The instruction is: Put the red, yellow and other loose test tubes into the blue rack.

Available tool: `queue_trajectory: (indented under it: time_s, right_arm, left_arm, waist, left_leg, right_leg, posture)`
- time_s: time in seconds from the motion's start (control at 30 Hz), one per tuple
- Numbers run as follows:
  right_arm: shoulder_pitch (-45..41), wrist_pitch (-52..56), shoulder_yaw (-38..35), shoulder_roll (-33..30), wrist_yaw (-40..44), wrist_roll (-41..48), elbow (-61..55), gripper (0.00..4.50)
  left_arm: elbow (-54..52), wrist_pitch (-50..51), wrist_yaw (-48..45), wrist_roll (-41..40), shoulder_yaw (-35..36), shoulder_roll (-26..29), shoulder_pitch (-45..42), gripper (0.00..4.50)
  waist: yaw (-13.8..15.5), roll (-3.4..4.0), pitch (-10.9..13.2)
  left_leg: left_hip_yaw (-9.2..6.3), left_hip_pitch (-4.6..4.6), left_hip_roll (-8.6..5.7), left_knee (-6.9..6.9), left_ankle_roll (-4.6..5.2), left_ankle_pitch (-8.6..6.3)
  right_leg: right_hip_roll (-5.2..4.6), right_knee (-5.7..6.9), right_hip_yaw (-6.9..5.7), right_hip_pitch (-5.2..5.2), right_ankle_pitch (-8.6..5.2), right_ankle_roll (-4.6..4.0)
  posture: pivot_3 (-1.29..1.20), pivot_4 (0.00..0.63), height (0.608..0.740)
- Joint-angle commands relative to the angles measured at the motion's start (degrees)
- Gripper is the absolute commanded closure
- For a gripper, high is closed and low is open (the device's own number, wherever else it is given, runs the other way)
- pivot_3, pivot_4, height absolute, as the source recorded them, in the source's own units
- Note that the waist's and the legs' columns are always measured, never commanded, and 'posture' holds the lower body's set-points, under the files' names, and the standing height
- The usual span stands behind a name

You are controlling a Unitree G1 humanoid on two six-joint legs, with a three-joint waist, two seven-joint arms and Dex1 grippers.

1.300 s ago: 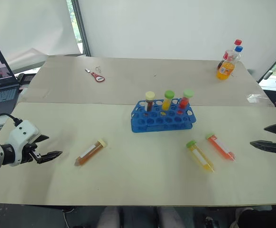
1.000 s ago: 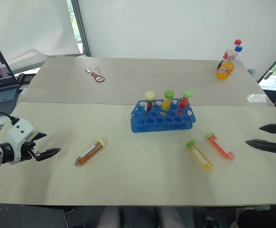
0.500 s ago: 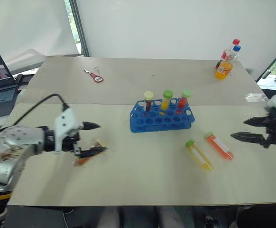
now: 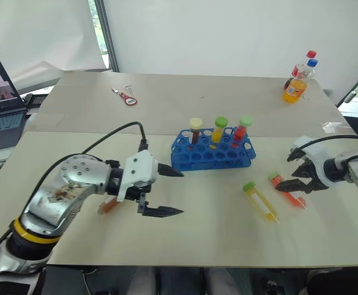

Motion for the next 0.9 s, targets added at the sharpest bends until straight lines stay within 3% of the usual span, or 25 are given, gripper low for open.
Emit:
queue_trajectory:
  time_s: [0.03,0.1,0.2,0.47,0.63,0.73,0.9]
  right_arm:
    - [-3.13,-4.35,3.13,0.28,2.35,-4.79,4.89,0.01]
    - [-4.52,-5.14,4.44,0.76,4.66,-5.82,7.4,0.01]
    - [-6.15,-5.95,5.15,1.78,7.06,-7.07,10.0,0.76]
    - [-8.42,-7.18,5.43,4.71,8.96,-9.92,14.82,3.48]
    - [-8.19,-5.77,3.69,4.02,10.27,-9.61,13.03,3.55]
    - [-6.9,-3.34,-1.58,2.08,10.21,-6.27,6.28,3.55]
    - [0.21,-3.04,-23.02,7.12,-0.46,2.52,-10.84,3.55]
  left_arm:
    - [0.78,-2.99,-0.38,2.0,-1.57,-1.87,-2.12,0.0]
    - [1.06,-3.39,-0.23,2.57,-2.18,-2.88,-2.42,0.0]
    - [1.41,-3.8,-0.02,3.35,-2.73,-4.05,-2.39,0.0]
    - [2.97,-4.9,0.42,5.25,-3.66,-6.29,-1.65,0.0]
    - [4.89,-5.68,0.38,5.9,-3.55,-6.9,-1.69,0.0]
    - [5.85,-5.18,0.85,5.25,-2.05,-7.06,-1.19,0.0]
    - [6.35,-2.86,3.32,2.85,2.4,-7.33,-0.07,0.0]
  waist:
    - [-0.03,0.0,0.0]
    - [-0.06,0.0,0.0]
    - [-0.19,0.0,0.0]
    - [-0.25,0.0,0.0]
    - [-0.21,0.0,0.0]
    - [-0.2,0.04,0.01]
    - [-0.18,0.06,0.02]
  left_leg:
    - [0.0,-0.01,0.0,0.02,0.0,0.0]
    - [0.0,-0.02,0.0,0.05,0.0,0.0]
    - [-0.01,-0.01,0.01,0.05,0.0,0.0]
    - [-0.06,0.0,0.02,0.07,0.0,0.0]
    - [-0.08,0.0,0.02,0.08,0.0,0.0]
    - [-0.11,-0.01,0.02,0.07,0.0,0.0]
    - [-0.47,-0.04,0.04,0.05,0.01,0.0]
  right_leg:
    - [0.0,0.0,0.0,0.0,0.0,0.0]
    - [0.0,0.0,-0.01,0.0,0.0,0.0]
    - [0.01,0.02,-0.01,0.0,0.0,0.0]
    - [0.04,0.06,-0.01,0.01,0.0,0.0]
    - [0.03,0.06,-0.02,0.03,0.0,0.0]
    - [0.03,0.08,-0.01,0.0,0.0,0.0]
    - [0.04,0.13,-0.04,-0.03,0.0,0.0]
  posture:
    - [0.0,0.15,0.74]
    - [0.0,0.15,0.74]
    - [0.0,0.15,0.74]
    - [0.0,0.15,0.74]
    - [0.0,0.15,0.74]
    - [0.0,0.15,0.74]
    - [0.0,0.15,0.74]
